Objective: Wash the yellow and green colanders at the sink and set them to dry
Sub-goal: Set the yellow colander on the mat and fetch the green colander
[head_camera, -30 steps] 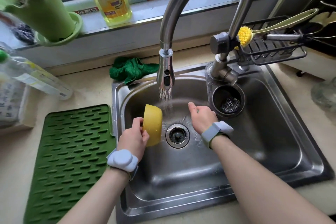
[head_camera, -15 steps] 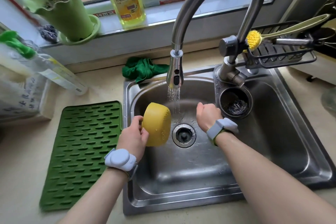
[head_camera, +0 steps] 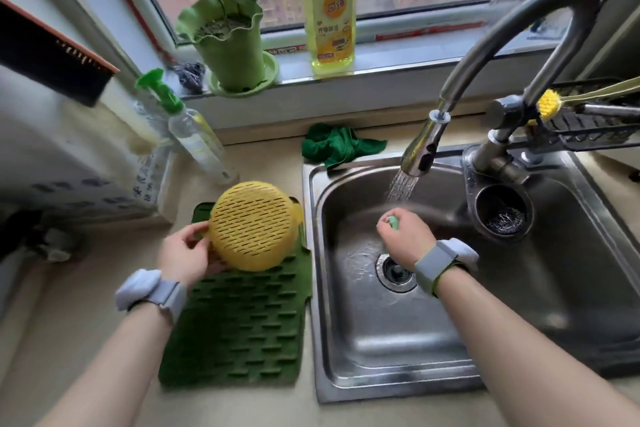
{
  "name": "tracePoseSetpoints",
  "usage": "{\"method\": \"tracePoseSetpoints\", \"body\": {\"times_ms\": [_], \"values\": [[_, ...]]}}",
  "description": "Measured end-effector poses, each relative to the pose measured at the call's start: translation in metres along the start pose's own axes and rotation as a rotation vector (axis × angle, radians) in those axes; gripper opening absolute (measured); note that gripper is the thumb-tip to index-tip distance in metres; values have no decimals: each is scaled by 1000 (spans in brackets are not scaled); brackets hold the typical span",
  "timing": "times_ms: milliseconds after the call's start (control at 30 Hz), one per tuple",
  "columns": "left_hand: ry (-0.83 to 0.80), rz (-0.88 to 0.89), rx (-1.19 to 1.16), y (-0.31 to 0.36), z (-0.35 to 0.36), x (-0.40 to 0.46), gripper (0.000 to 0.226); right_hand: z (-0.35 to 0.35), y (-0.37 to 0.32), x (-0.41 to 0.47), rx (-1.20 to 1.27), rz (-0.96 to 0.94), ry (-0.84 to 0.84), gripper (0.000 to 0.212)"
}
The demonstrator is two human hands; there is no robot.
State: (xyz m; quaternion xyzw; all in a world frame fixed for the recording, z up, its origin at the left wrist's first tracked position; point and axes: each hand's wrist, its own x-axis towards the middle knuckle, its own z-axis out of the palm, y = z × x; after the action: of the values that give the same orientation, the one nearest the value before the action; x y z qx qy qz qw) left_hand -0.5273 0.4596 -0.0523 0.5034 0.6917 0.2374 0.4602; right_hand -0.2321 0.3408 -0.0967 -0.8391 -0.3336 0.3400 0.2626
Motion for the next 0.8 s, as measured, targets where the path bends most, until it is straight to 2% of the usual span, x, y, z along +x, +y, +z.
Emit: {"method": "tracePoseSetpoints", "body": {"times_ms": [100,200,267,400,467,567,667,800], "values": [[12,-182,-95,-18,5,22,32,9,-5,-5,33,9,-10,14],[7,-243,-152,-31,10,33,33,19,-19,-19,62,-7,-16,13],[10,-197,-144,-39,16,36,33,23,-25,-25,59,-15,-17,12],[62,-7,126,-43,19,29,35,23,-26,-37,58,-12,-3,14],[113,109,276,-41,20,25,30,21,-23,-41,68,-1,1,13],[169,321,295,-27,33,-2,14,10,-10,-49,98,34,25,10],[-8,553,305,-10,61,-38,6,-5,5,-55,165,61,71,10],[-344,670,375,13,139,-84,12,-46,41,-68,343,146,183,8]]}}
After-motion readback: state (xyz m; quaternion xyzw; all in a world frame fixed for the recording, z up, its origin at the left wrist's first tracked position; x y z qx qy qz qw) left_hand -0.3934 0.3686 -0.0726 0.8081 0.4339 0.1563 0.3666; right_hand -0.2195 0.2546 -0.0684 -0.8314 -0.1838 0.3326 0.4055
